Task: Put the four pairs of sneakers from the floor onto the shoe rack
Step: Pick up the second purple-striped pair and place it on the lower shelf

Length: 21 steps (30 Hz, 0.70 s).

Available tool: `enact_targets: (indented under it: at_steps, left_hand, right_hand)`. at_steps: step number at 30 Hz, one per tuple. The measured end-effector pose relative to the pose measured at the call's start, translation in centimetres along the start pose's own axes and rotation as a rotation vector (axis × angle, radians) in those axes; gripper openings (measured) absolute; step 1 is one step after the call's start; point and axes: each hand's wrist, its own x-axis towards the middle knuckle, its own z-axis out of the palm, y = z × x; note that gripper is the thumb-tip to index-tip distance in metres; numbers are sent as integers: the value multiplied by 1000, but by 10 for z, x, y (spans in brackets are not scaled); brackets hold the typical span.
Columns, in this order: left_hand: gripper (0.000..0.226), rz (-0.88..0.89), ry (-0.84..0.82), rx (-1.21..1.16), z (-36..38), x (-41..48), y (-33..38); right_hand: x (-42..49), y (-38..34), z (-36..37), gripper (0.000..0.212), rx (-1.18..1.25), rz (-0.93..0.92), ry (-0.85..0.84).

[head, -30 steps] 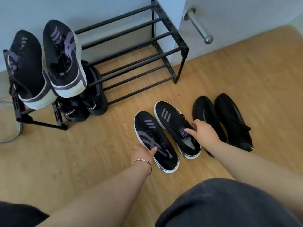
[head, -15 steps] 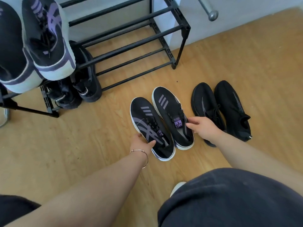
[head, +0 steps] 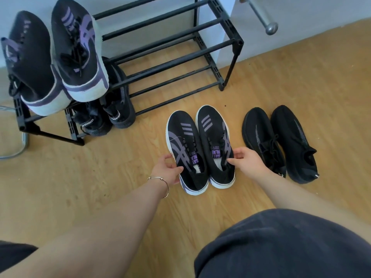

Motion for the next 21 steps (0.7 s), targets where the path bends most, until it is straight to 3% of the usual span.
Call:
enact_targets:
  at_steps: [10, 21]
  left_hand:
    - [62, 98, 17, -125, -32, 14, 40]
    - [59, 278, 141, -189, -50, 58, 137]
  right_hand:
    - [16, -71, -3, 30, 26, -141, 56]
    - [79, -173, -15, 17, 23, -327, 81]
